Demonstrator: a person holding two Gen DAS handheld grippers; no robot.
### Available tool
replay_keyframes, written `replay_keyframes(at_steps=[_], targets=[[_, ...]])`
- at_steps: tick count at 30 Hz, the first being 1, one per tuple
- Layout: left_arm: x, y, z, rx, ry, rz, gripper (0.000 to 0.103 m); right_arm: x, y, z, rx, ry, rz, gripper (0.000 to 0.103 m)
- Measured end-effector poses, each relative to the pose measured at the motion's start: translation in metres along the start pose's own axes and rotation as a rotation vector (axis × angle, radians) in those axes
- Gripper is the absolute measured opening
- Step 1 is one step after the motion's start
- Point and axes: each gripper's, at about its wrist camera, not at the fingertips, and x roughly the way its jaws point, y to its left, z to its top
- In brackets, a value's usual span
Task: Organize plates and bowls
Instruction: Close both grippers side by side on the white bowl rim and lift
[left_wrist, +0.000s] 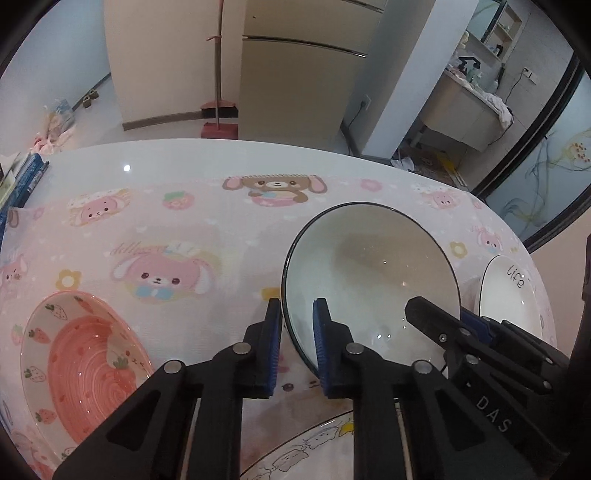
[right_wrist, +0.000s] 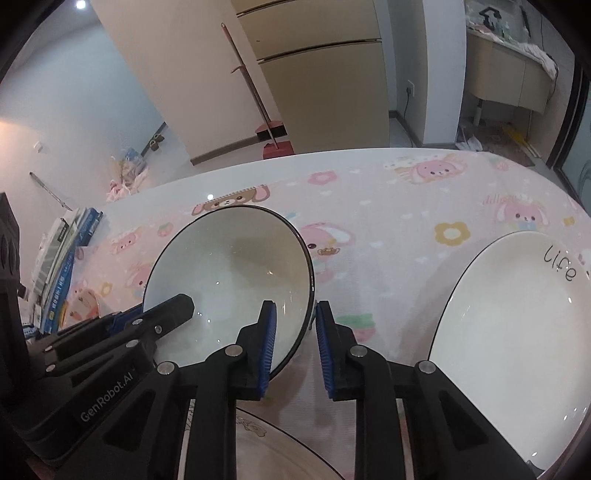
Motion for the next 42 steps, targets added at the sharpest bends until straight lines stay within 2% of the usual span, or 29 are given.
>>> replay_keyframes(at_steps=[6,10,15,19,27,33,38,42], targets=[[0.0,-0.001,0.0,0.0,-0.004,-0.003,0.015,-0.001,0.002,0.0,-0.033,0.006,-0.004,0.024],[0.004,0.012,0.003,-0.058,0.024,-0.081,0.014,-0.005,0.0,0.0,0.003,0.019,0.008,0.023],[0.003,-0.001,0.0,-0.019,0.009,0.007,0.011,-0.009,0.007,-0.002,-0.021,0.018,-0.02,0.022],[0.002,0.01,0.001,-0.082,0.045,-0.046,0.01,-0.02,0.012,-0.002,-0.039,0.014,-0.013,0.022],[-0.029,0.01,0.003,-0.086,-0.029,-0.025,0.007,-0.039,0.016,-0.002,-0.028,-0.003,0.03,0.022],[-0.049,0.007,0.005,-0.082,-0.069,-0.039,0.007,-0.066,0.022,-0.001,-0.036,-0.064,0.043,0.022],[-0.078,0.001,0.006,-0.069,-0.129,-0.045,0.007,-0.096,0.024,0.001,-0.041,-0.115,0.097,0.022],[-0.102,0.002,0.005,-0.064,-0.183,-0.054,0.007,-0.118,0.034,-0.002,-0.068,-0.166,0.107,0.022]])
